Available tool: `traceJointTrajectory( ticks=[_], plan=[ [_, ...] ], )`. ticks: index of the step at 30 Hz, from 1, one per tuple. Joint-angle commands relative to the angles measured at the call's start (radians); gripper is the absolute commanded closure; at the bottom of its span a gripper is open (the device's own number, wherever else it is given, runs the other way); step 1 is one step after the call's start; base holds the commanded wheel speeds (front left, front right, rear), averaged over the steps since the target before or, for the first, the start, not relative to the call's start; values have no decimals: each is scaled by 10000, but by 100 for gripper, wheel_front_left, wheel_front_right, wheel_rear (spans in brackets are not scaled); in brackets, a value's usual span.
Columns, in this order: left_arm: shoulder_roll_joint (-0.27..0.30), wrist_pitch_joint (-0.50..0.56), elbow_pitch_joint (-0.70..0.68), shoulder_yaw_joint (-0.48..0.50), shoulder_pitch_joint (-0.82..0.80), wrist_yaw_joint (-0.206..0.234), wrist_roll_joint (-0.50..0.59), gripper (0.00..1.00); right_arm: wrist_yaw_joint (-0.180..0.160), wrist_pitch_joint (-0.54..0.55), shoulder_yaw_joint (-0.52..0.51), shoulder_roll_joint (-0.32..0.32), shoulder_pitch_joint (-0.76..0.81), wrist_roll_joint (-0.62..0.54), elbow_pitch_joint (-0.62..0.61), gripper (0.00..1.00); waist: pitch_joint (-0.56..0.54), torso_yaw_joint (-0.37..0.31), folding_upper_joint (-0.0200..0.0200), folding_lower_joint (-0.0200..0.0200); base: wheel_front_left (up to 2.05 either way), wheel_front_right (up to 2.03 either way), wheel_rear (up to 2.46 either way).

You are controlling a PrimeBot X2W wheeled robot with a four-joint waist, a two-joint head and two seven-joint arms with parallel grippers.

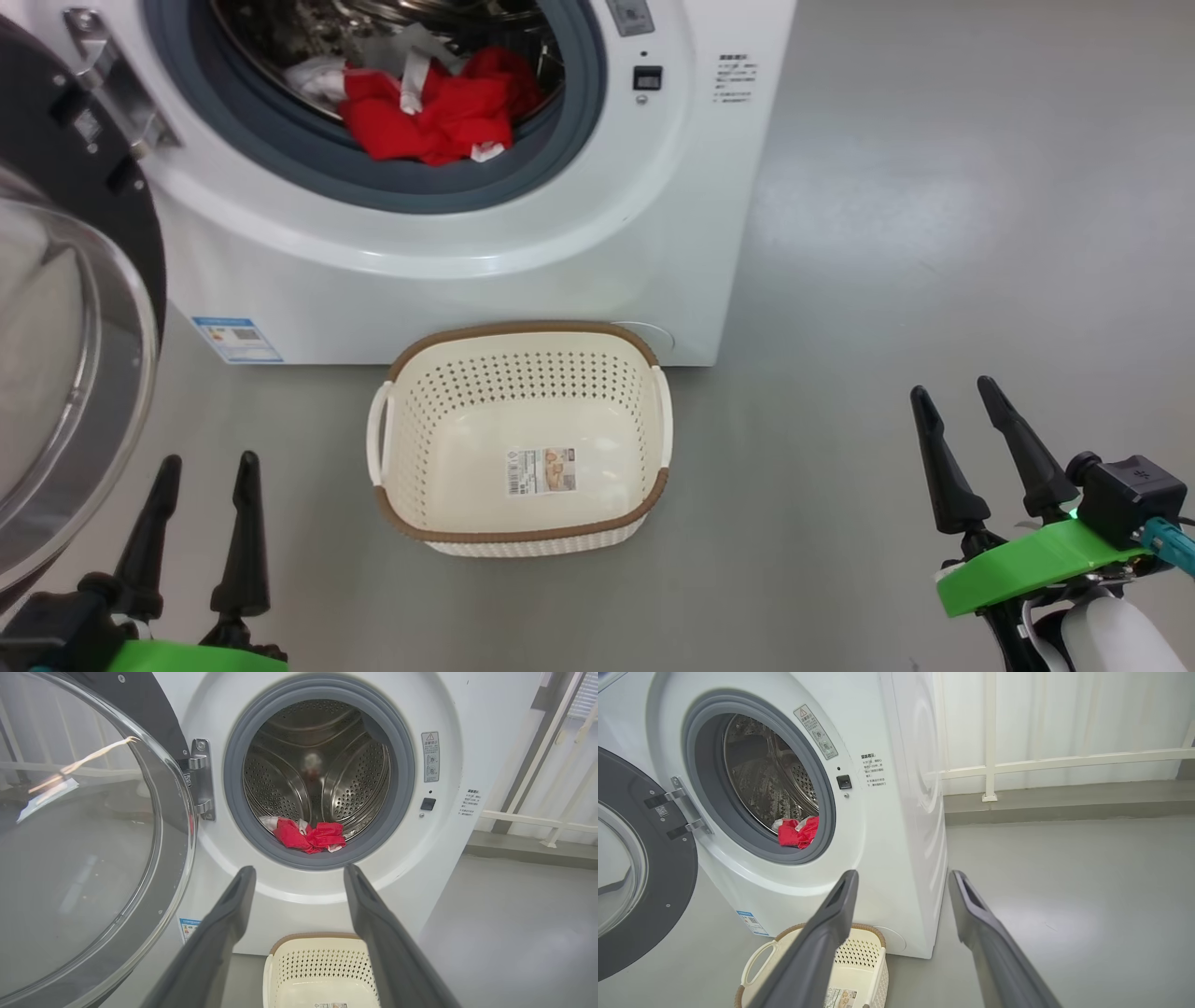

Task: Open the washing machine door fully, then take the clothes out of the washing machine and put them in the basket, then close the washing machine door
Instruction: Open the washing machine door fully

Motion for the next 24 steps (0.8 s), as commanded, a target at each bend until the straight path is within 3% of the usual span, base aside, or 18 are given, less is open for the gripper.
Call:
traceJointTrajectory(
  ticks=[1, 14, 24],
  plan=[
    [265, -38, -325, 263, -40, -55, -132, 0, 65, -65, 112, -55, -30, 40, -263, 0, -24, -234, 0, 0, 0, 0, 0],
    [476, -38, -628, -294, 218, -55, -487, 0, 65, -65, -219, -44, 133, 96, -376, 0, -18, -1003, 0, 0, 0, 0, 0],
    [528, -38, -808, -475, 164, -56, -625, 0, 65, -65, -448, -18, 227, 97, -452, 0, 46, -1156, 0, 0, 0, 0, 0]
  ],
)
